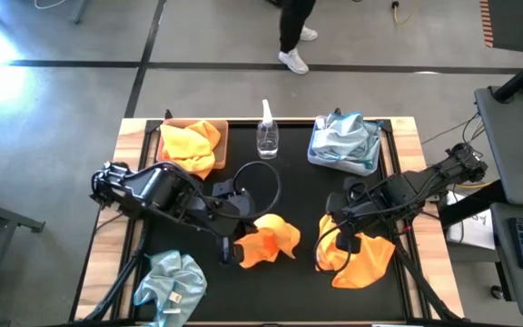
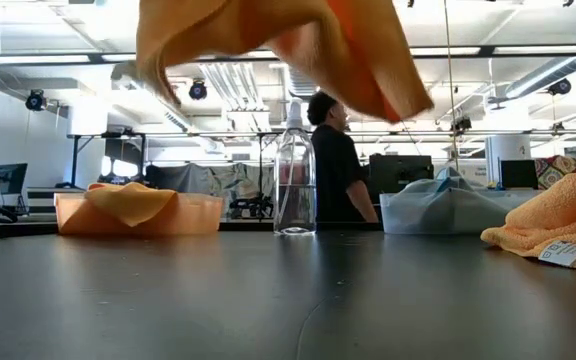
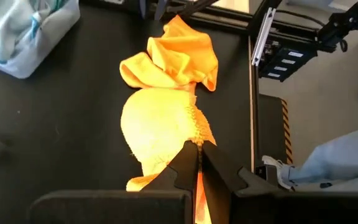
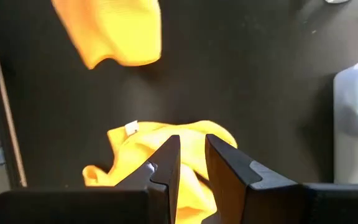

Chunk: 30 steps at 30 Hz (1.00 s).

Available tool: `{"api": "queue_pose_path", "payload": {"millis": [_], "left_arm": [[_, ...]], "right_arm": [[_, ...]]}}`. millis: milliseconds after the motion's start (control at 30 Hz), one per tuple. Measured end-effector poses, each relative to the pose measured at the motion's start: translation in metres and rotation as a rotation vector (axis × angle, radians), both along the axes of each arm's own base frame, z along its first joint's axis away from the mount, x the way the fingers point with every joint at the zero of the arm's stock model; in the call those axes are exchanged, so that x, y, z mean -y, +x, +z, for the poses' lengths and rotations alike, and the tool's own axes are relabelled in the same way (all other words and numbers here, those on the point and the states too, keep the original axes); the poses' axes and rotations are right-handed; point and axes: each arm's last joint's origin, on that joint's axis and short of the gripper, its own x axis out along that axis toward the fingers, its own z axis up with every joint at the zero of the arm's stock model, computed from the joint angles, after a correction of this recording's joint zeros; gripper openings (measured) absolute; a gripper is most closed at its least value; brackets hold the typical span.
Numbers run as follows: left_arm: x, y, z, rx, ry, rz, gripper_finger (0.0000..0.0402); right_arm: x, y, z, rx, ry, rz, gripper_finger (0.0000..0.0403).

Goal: Sort microfiber towel by color & place in baskets
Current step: Put the yellow towel into the orange bin

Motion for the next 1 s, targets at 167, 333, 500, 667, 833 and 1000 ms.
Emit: {"api": "queue_pose_path", "payload": {"millis": [167,333,500,667,833,1000], "left_arm": [[-0.006,-0.012,0.011,0.041,0.034,0.008,0.0],[-0.016,-0.03,0.024,0.073,0.074,0.047,0.0],[-0.027,-0.051,0.038,0.118,0.129,0.062,0.0],[-0.04,-0.074,0.048,0.134,0.198,0.128,0.0],[-0.05,-0.091,0.053,0.127,0.267,0.181,0.0],[-0.059,-0.106,0.056,0.118,0.369,0.233,0.0]], "right_arm": [[0.001,0.0,0.0,0.014,-0.026,-0.013,0.0068],[0.001,0.001,0.0,0.026,-0.048,-0.022,0.0068],[0.002,0.001,0.001,0.039,-0.07,-0.033,0.0068],[0.002,0.003,0.002,0.06,-0.061,-0.035,0.0068],[0.001,0.005,0.002,0.081,-0.051,-0.036,0.0068],[0.001,0.005,0.003,0.091,-0.068,-0.043,0.0068]]}}
